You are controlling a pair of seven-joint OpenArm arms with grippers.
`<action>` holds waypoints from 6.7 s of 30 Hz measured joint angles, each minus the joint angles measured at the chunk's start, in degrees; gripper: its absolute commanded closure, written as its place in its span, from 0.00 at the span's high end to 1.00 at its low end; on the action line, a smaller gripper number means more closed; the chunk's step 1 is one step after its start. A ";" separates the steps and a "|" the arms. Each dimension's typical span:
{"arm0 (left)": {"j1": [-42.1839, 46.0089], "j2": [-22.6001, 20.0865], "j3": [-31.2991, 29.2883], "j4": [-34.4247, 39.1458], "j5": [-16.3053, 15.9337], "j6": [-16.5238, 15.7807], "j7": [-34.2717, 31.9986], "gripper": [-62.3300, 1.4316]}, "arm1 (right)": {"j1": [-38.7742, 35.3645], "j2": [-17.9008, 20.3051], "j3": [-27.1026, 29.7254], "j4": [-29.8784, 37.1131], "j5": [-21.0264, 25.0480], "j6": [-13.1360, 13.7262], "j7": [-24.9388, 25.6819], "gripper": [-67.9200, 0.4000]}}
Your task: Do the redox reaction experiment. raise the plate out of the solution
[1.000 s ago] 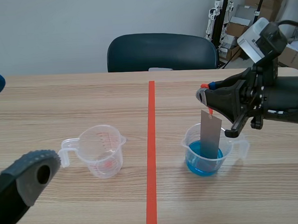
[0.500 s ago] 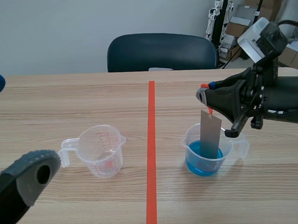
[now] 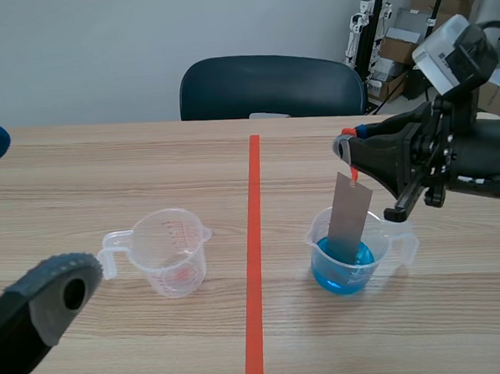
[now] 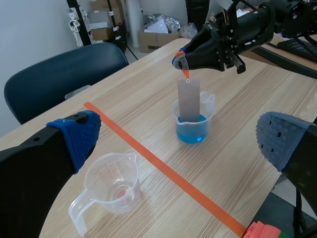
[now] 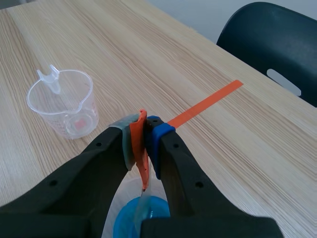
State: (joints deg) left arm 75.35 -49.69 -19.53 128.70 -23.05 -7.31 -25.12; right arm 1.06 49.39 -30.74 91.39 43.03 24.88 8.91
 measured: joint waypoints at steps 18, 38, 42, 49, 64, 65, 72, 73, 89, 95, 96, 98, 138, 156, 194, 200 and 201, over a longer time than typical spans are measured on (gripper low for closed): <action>0.00 0.00 0.00 0.00 0.00 0.00 0.44 1.00 | 0.02 5.09 0.00 6.62 0.39 0.02 1.77 0.01; -4.37 -0.15 2.19 -7.19 -4.02 -2.10 -0.22 0.44 | 0.02 15.32 0.00 9.35 7.85 0.02 9.42 0.01; -8.39 -0.22 5.55 -8.98 -4.00 -4.52 -0.02 0.28 | 0.00 16.57 0.00 9.62 8.44 0.02 10.71 0.01; -20.81 -1.90 16.96 -15.85 -4.02 -4.90 0.55 0.11 | 0.02 18.91 0.00 11.69 10.64 0.02 11.61 0.01; -38.93 3.32 29.70 -24.92 0.66 -7.72 5.66 0.06 | 0.00 26.01 0.00 14.27 15.08 0.02 17.51 0.01; -39.58 4.07 30.18 -24.92 1.60 -7.80 6.64 0.06 | 0.02 26.56 0.00 14.29 15.56 0.02 17.99 0.01; -45.83 8.22 34.77 -24.92 3.93 -9.25 10.88 0.06 | 0.02 31.08 0.00 14.80 18.56 0.04 20.98 0.01; -46.86 8.63 35.47 -24.92 4.07 -9.22 11.54 0.06 | 0.02 31.76 0.00 15.02 18.60 0.04 21.31 0.01; -56.00 14.97 40.48 -29.70 11.23 -10.16 15.45 0.06 | 0.02 39.30 0.00 15.76 28.61 0.24 20.41 0.01; -60.96 15.43 41.77 -32.81 11.28 -11.87 15.43 0.06 | 0.00 39.36 0.00 15.76 28.61 0.24 18.69 0.01; -61.88 15.41 42.10 -33.16 11.28 -11.87 15.43 0.06 | 0.00 39.36 0.00 15.76 28.61 0.24 18.69 0.01; -63.45 15.41 42.62 -33.70 11.28 -11.91 15.17 0.06 | 0.00 39.36 0.00 15.76 29.03 0.24 18.60 0.01; -80.13 21.31 53.35 -42.32 15.08 -17.00 17.79 0.06 | 0.00 39.36 0.00 15.76 29.92 0.24 18.05 0.01; -84.89 23.58 57.09 -45.97 15.96 -17.46 18.05 0.06 | 0.00 39.34 0.00 15.76 29.92 0.24 18.12 0.01; -88.41 27.65 60.28 -51.17 17.05 -18.93 17.20 0.06 | 0.00 39.34 0.00 15.76 29.92 0.22 18.18 0.01; -88.41 27.65 60.28 -51.17 17.05 -18.93 17.20 0.06 | 0.00 39.34 0.00 15.76 29.92 0.22 18.18 0.01; -88.41 27.65 60.28 -51.17 17.05 -18.93 17.20 0.06 | 0.00 39.34 0.00 15.76 29.92 0.22 18.18 0.01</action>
State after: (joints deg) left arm -13.06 -22.04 40.75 77.54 -6.00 -26.24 -7.92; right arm 1.06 88.73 -30.74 107.15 72.95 25.10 27.09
